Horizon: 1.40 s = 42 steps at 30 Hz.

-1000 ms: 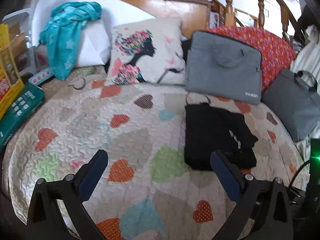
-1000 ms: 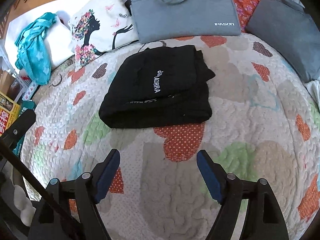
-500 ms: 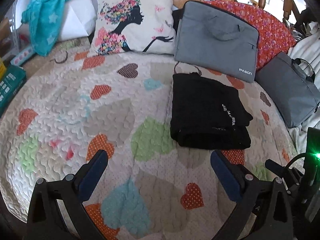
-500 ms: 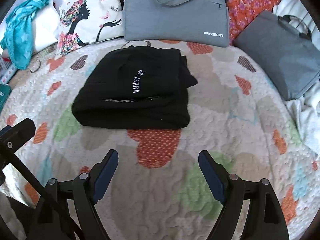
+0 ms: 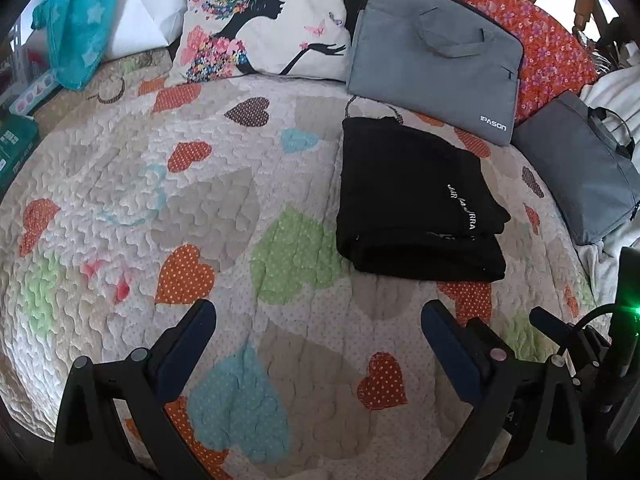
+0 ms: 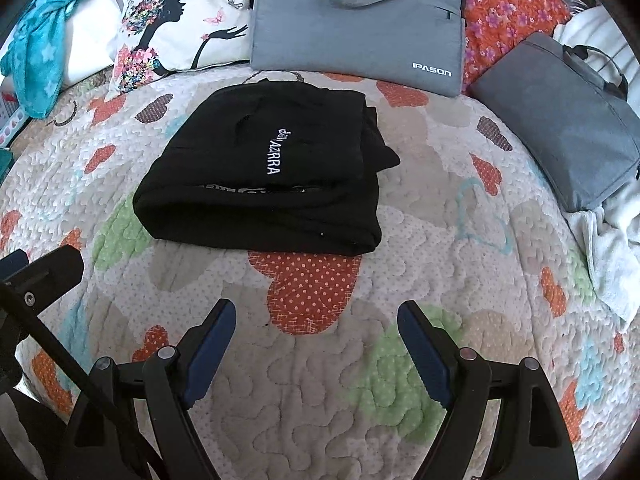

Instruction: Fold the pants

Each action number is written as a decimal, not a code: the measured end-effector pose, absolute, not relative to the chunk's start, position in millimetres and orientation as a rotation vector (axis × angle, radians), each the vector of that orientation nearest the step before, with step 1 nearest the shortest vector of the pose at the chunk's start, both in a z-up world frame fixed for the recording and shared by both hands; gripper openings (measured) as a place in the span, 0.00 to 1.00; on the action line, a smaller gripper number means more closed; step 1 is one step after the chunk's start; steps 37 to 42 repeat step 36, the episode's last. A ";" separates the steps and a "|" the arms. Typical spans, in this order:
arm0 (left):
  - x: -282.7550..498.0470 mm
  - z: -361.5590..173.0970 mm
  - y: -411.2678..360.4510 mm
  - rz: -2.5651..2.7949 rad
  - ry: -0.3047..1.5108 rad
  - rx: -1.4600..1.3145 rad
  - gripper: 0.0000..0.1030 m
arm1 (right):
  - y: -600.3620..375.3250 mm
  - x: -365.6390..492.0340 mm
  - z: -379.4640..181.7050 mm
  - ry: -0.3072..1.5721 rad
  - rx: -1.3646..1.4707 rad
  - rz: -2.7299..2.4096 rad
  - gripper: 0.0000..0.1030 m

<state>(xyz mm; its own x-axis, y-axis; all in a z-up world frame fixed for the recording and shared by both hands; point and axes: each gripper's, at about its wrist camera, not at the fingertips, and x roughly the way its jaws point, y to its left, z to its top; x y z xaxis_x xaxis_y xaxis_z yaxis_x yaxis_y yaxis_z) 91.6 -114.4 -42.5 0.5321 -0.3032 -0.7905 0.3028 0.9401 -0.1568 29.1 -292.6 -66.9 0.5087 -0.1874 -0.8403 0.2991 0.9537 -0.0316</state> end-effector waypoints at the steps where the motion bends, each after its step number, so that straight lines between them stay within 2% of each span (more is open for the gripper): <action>1: 92.7 -43.8 -113.9 -0.359 0.951 -0.003 0.99 | -293.2 29.2 -67.2 0.997 0.126 -0.294 0.84; 42: 97.3 -56.8 -115.5 -0.348 0.984 0.034 0.99 | -287.3 31.1 -73.3 1.011 0.111 -0.294 0.87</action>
